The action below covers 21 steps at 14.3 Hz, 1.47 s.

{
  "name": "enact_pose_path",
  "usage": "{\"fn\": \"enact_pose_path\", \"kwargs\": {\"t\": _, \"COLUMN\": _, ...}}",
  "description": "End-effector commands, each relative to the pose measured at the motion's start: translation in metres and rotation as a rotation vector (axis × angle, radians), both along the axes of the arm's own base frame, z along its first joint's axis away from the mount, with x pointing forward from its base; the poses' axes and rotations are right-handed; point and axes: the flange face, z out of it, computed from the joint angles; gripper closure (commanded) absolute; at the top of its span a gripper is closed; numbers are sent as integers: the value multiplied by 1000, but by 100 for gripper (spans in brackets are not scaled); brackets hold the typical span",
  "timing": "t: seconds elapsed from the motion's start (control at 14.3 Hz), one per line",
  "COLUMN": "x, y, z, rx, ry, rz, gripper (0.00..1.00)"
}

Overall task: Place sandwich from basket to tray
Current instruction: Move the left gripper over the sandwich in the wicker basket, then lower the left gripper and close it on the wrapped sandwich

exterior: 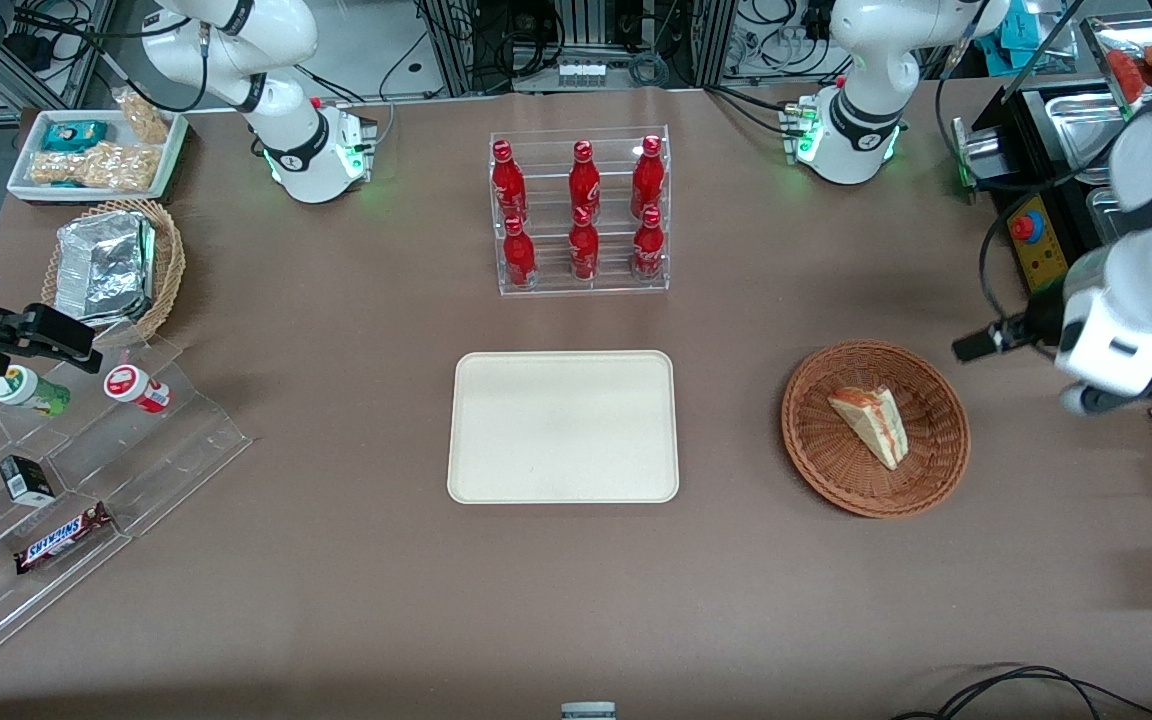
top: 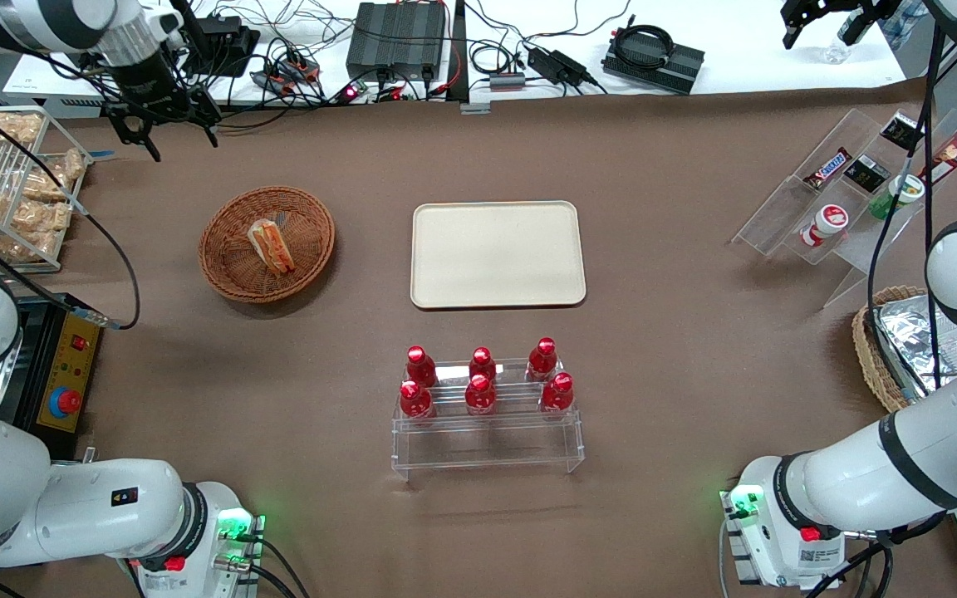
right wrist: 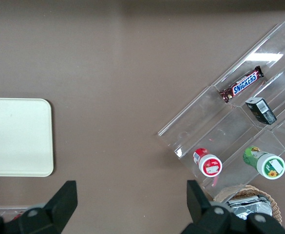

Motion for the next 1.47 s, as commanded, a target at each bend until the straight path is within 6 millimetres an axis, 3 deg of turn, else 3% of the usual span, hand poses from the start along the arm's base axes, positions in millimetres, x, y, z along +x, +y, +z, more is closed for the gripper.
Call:
{"fn": "enact_pose_path", "kwargs": {"t": 0.0, "x": 0, "y": -10, "z": -46, "rx": 5, "ry": -32, "rz": 128, "gripper": 0}}
{"fn": "enact_pose_path", "kwargs": {"t": 0.42, "x": -8, "y": -30, "z": -137, "rx": 9, "ry": -104, "rz": 317, "gripper": 0}}
{"fn": "enact_pose_path", "kwargs": {"t": 0.63, "x": -12, "y": -37, "z": -167, "rx": 14, "ry": -87, "rz": 361, "gripper": 0}}
{"fn": "enact_pose_path", "kwargs": {"t": 1.26, "x": -21, "y": -38, "z": -222, "rx": 14, "ry": -60, "rz": 373, "gripper": 0}}
{"fn": "enact_pose_path", "kwargs": {"t": 1.4, "x": -18, "y": -33, "z": -223, "rx": 15, "ry": -53, "rz": 381, "gripper": 41}}
